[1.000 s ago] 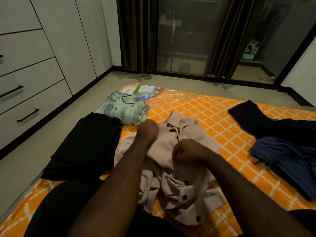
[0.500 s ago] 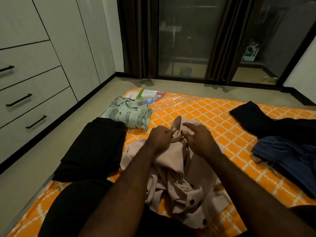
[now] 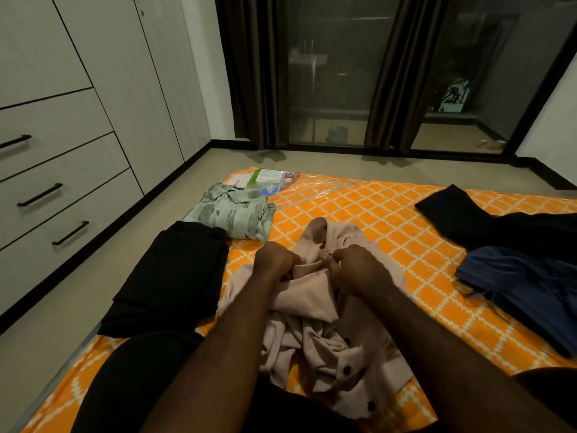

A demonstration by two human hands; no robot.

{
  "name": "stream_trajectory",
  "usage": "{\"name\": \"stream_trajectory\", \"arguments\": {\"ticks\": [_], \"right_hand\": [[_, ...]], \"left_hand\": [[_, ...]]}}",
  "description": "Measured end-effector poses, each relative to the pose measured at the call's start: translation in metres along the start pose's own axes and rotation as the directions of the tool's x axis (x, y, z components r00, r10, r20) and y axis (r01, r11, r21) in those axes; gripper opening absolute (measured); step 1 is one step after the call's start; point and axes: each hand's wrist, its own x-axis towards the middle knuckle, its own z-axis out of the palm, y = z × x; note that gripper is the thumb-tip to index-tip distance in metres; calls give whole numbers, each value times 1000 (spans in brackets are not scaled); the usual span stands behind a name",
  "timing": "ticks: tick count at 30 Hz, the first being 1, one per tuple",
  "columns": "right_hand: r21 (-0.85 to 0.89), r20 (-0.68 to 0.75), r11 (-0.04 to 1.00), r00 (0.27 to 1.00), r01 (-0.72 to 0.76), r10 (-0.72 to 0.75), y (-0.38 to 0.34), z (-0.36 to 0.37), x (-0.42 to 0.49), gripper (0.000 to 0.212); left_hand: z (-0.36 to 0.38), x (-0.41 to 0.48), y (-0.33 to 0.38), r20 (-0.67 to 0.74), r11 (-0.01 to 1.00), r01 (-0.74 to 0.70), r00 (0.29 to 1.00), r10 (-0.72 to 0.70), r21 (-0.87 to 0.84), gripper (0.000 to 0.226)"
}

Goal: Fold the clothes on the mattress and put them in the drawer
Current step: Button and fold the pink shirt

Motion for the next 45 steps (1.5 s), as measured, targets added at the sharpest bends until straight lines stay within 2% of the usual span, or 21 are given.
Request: {"name": "stream_trajectory", "arguments": {"ticks": [2, 3, 6, 9, 11, 13, 15, 17, 20, 23, 25, 26, 30, 33, 35, 40, 45], "right_hand": [[-13, -37, 1000, 999, 12, -13, 0, 1, -1, 46], [-15, -72, 1000, 997, 19, -20, -1, 1, -2, 42], [106, -194, 994, 981, 25, -3, -6, -4, -3, 29], [273, -276, 958, 961, 90, -12, -9, -12, 0, 40], [306, -247, 950, 969, 66, 12, -6, -12, 2, 40], [272, -203, 962, 975, -36, 94, -3, -11, 3, 36], [231, -194, 966, 968, -113, 160, -2, -12, 2, 32], [163, -243, 979, 956, -125, 163, -3, -17, -1, 30], [112, -324, 984, 931, -138, 168, 5, -22, 1, 35], [232, -142, 944, 952, -234, 270, 26, -20, 8, 43], [280, -37, 938, 974, -203, 222, 37, -18, 9, 43], [290, -35, 942, 982, -170, 188, 38, -18, 8, 41], [319, -153, 938, 969, -137, 194, 41, -26, 13, 32], [336, -198, 934, 961, -121, 195, 46, -30, 26, 32], [319, -190, 943, 968, -100, 167, 49, -30, 36, 33], [277, -149, 956, 979, -93, 139, 67, -24, 75, 26], [316, -107, 938, 977, -145, 187, 83, 5, 107, 19]], "left_hand": [[3, -4, 3, -109, 974, -178, 975, 194, 140, 27], [4, -7, 4, -198, 949, -271, 933, 300, 162, 21], [5, -16, 11, -396, 834, -502, 735, 551, 228, 16], [0, -19, 20, -488, 712, -675, 564, 666, 191, 16], [-2, -21, 20, -509, 641, -753, 498, 702, 147, 22], [-2, -23, 20, -515, 603, -791, 476, 713, 104, 28], [-3, -24, 22, -523, 606, -790, 480, 704, 91, 28], [-4, -21, 22, -524, 633, -770, 507, 684, 80, 22], [-8, -11, 16, -548, 753, -656, 648, 529, -49, 8], [-10, -1, 11, -495, 834, -456, 827, 267, -311, 25], [-13, 6, 6, -420, 845, -317, 899, 123, -431, 19], [-15, 8, 3, -395, 862, -258, 916, 74, -437, 14], [-18, 6, -15, -398, 940, -150, 917, 17, -306, 9], [-10, 8, -24, -397, 970, -153, 915, 68, -187, 5], [-2, 12, -26, -376, 986, -145, 921, 105, -80, 2], [13, 26, -31, -296, 979, -108, 942, 156, 174, 17], [24, 46, -41, -280, 969, -51, 952, 120, 243, 27]]}}
